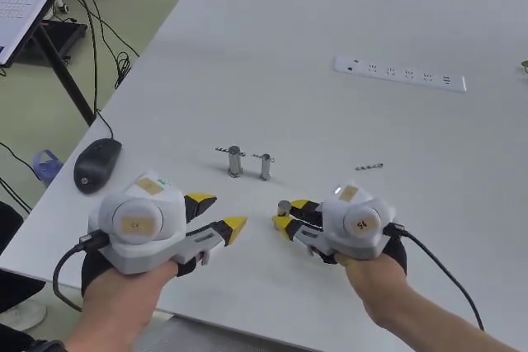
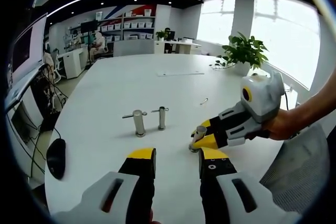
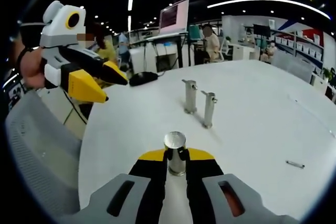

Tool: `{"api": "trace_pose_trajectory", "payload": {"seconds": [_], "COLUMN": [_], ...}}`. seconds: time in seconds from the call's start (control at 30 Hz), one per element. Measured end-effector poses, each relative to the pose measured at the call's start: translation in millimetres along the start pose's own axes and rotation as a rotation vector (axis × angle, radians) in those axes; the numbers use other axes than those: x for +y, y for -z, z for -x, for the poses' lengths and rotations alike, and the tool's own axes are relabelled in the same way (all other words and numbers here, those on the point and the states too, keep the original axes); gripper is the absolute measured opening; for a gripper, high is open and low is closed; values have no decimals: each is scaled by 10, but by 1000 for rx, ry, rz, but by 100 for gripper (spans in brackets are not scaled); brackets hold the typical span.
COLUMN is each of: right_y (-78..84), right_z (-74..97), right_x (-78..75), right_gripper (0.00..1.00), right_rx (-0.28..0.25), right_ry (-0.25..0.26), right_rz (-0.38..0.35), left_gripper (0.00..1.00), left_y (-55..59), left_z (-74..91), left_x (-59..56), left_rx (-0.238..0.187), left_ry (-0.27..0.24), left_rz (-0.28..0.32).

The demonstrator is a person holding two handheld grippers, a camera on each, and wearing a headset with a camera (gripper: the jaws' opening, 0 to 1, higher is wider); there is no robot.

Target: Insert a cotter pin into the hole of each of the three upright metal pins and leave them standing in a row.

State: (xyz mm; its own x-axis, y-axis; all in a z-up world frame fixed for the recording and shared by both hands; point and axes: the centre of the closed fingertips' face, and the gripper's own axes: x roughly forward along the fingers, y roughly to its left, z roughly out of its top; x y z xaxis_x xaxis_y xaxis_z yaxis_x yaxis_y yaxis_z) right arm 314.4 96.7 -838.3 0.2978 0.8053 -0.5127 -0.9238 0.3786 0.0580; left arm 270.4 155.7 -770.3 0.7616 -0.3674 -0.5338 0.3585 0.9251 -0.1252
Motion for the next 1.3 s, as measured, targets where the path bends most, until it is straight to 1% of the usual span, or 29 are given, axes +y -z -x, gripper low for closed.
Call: {"api": "trace_pose_trajectory", "payload": {"seconds": [0.23,0.37,0.4,0.47,0.53,0.7,0.9,1.1,1.3], "right_y": [-2,-9,-11,-74,-123,-124,-145,-101,-41], "right_z": [-4,-2,1,20,28,28,94,154,269], "right_x": [-6,-11,-12,-23,-38,-67,-79,-86,-56], "right_gripper": [14,15,15,17,19,24,26,30,35], "right_rx": [-10,-10,-11,-40,-52,-43,-52,-44,-32], "right_ry": [8,12,14,17,17,20,18,18,20], "right_rz": [5,-2,-17,-40,-39,-36,-36,-39,-52], "left_gripper": [31,31,31,31,31,32,32,32,32], "left_y": [-9,0,4,7,3,5,-5,-7,31], "left_z": [-7,-10,-11,-12,-13,-30,-62,-101,-168], "left_x": [2,-15,-14,-13,-14,-38,-83,-111,-138], "left_rx": [1,3,4,4,2,4,4,5,15], "left_ry": [-1,3,3,3,2,7,18,27,39], "left_rz": [-3,-3,-2,0,-1,0,-4,-7,-11]}}
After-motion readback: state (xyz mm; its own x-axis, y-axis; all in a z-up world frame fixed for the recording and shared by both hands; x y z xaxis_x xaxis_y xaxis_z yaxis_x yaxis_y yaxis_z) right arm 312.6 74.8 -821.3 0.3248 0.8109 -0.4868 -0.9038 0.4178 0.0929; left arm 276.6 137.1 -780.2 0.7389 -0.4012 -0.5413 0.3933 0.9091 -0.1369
